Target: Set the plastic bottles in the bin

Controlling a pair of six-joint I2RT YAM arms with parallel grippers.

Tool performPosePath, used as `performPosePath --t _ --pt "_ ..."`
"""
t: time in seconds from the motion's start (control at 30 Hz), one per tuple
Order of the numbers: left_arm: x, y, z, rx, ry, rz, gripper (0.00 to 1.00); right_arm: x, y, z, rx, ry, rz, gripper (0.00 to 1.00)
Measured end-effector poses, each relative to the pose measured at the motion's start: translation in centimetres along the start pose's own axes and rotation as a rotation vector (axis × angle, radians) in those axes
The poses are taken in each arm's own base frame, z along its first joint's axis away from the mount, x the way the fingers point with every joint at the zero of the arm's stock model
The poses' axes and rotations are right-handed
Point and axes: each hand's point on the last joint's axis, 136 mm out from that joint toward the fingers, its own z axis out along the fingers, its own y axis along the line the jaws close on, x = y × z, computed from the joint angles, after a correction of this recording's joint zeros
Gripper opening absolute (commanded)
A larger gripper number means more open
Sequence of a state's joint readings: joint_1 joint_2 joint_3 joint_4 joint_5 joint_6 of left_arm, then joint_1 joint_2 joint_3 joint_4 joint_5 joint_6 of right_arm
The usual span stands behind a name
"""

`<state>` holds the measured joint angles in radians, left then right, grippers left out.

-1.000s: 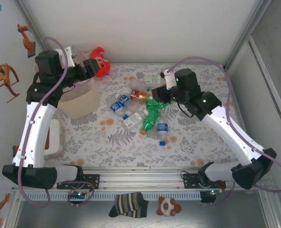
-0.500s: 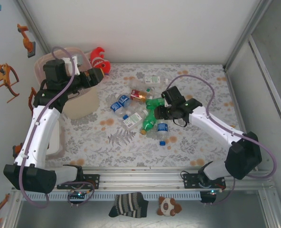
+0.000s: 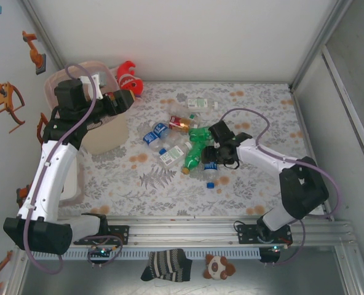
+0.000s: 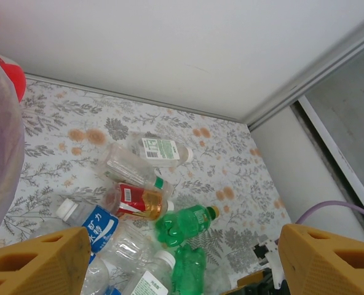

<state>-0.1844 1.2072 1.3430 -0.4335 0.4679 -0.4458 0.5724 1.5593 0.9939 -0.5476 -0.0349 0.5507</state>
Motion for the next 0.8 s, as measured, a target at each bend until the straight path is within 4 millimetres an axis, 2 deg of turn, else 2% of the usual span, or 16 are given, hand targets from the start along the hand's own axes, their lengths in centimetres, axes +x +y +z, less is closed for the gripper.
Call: performPosePath --t 0.43,0.8 --pt "-0.1 0.2 -0.1 -0.013 -0.008 -0.001 0.79 -0.4 -0.6 3.4 0.0 0.031 0.031 0.66" --pt "-0.4 0.0 -0.7 -0.019 -0.03 0.001 0.79 -0.6 -0.5 3.3 -0.005 0.017 0.03 0.59"
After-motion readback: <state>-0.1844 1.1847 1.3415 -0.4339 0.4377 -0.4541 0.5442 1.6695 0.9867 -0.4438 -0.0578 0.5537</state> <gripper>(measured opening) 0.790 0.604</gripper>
